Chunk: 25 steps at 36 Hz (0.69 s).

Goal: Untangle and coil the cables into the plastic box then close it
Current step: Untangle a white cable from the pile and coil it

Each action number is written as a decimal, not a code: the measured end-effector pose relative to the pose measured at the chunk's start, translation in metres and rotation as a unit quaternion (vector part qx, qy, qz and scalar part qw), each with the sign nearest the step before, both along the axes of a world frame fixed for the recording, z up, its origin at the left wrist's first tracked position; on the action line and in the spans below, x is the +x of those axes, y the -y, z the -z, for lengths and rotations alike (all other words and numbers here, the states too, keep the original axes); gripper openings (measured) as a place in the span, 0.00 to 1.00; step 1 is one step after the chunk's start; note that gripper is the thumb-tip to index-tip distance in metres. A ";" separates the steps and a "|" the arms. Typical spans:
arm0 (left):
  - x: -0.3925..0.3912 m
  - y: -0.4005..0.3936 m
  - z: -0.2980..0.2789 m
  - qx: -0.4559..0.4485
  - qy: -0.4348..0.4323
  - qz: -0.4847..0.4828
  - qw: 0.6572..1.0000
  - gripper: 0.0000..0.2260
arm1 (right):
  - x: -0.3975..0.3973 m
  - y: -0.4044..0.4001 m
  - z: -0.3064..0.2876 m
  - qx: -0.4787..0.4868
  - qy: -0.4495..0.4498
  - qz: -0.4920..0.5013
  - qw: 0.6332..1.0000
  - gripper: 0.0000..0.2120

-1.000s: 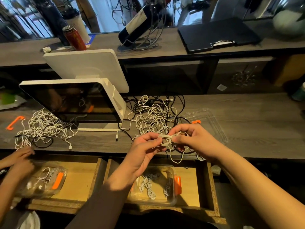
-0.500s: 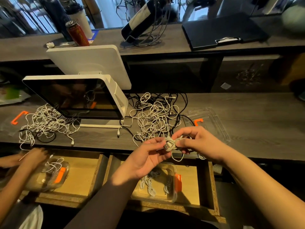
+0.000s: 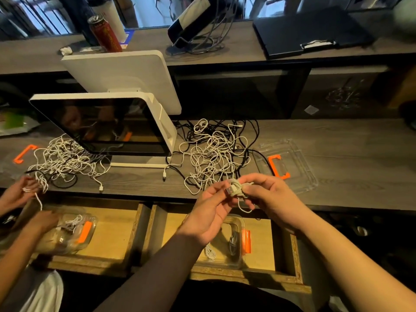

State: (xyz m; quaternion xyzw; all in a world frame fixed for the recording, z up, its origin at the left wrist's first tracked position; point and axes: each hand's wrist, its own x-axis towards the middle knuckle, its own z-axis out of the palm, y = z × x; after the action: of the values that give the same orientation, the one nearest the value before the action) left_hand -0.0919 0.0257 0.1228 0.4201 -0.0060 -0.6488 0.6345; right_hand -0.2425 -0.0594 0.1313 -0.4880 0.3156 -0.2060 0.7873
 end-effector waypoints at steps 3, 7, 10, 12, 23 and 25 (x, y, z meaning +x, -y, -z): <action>0.011 -0.009 0.005 0.008 0.116 0.011 0.993 0.06 | 0.006 -0.011 0.004 0.059 0.010 0.028 0.998 0.14; 0.027 -0.016 0.008 0.014 0.169 0.019 0.985 0.08 | 0.024 -0.028 0.013 0.077 -0.010 0.107 0.991 0.18; 0.040 -0.018 0.008 0.014 0.181 0.040 0.983 0.13 | 0.033 -0.033 0.019 0.027 -0.067 0.139 0.988 0.20; 0.052 -0.021 0.011 0.026 0.229 0.082 0.970 0.16 | 0.037 -0.034 0.022 -0.008 -0.103 0.137 0.985 0.15; 0.094 -0.040 0.061 0.105 0.341 0.169 0.919 0.13 | 0.058 -0.069 0.070 0.070 -0.134 0.165 0.975 0.10; 0.098 -0.043 0.075 0.127 0.356 0.193 0.905 0.12 | 0.062 -0.075 0.085 0.098 -0.148 0.162 0.971 0.09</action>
State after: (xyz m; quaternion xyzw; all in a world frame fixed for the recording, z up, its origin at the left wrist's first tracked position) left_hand 0.0066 0.0687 0.0475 0.6908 -0.2301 -0.5610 0.3938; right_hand -0.1808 0.0151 0.0466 -0.3758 0.5222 -0.2247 0.7319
